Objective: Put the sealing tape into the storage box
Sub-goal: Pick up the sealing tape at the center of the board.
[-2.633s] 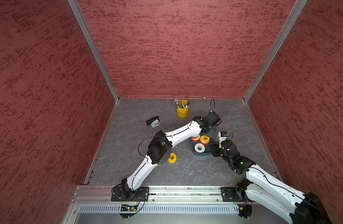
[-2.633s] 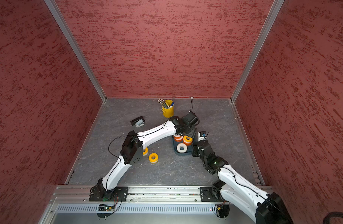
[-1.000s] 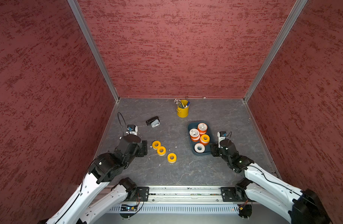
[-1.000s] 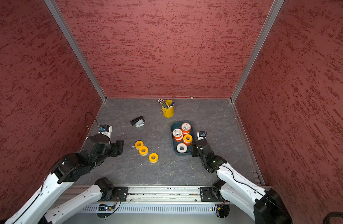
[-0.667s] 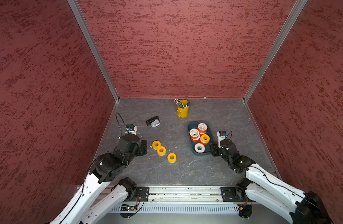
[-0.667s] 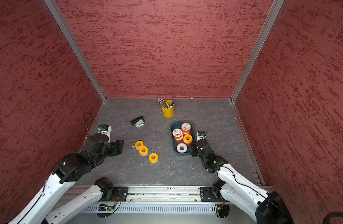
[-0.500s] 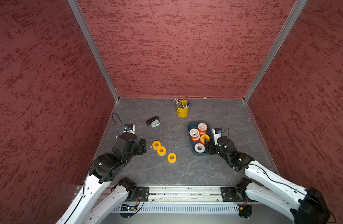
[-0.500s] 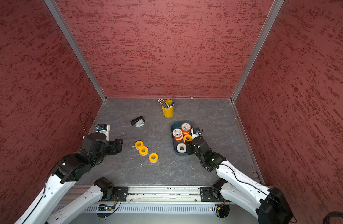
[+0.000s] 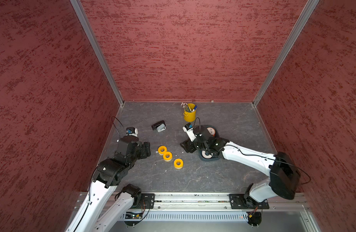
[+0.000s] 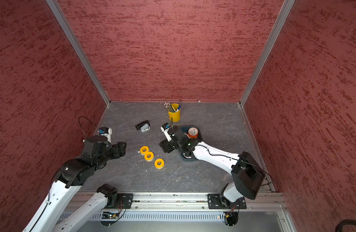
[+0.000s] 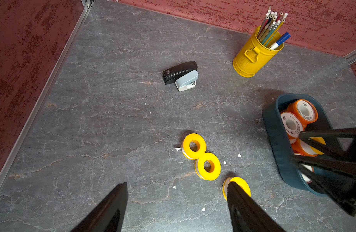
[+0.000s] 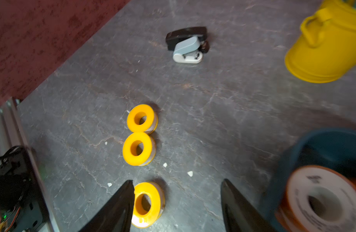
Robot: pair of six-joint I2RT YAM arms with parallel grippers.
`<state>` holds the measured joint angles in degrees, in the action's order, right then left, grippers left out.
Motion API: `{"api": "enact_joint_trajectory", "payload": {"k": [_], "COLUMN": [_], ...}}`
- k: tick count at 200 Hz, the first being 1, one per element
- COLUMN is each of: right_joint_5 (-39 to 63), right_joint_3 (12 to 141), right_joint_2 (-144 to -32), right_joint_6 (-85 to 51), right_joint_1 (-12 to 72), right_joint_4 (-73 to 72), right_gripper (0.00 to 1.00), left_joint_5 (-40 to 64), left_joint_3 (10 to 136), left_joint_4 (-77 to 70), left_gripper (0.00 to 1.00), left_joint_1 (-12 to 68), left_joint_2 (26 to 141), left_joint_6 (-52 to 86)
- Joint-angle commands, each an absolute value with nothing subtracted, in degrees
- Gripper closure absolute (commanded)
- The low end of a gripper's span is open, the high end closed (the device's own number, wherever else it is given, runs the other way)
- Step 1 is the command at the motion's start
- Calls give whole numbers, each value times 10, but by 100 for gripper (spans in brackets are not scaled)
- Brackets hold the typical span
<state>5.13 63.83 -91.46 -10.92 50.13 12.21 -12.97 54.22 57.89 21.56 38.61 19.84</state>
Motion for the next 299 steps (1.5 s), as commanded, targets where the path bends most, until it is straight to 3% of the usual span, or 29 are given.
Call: {"api": "enact_joint_trajectory", "payload": {"k": [1,109,299], "right_joint_5": [89,87,37], "right_joint_3": [711,959,1058], "right_joint_2": [-979,-1222,-1342], "right_joint_6": [-78,-31,-27], "right_joint_1": [521,559,581], "right_joint_4": [152,260,306], "right_gripper": [28,19,26], "left_joint_5": [-135,-120,-106], "left_joint_3": [551,524,519], "left_joint_4": [573,556,549], "left_gripper": [19,17,17], "left_joint_1": [213,208,193], "left_joint_2": [383,368,362], "left_joint_6": [187,185,182]}}
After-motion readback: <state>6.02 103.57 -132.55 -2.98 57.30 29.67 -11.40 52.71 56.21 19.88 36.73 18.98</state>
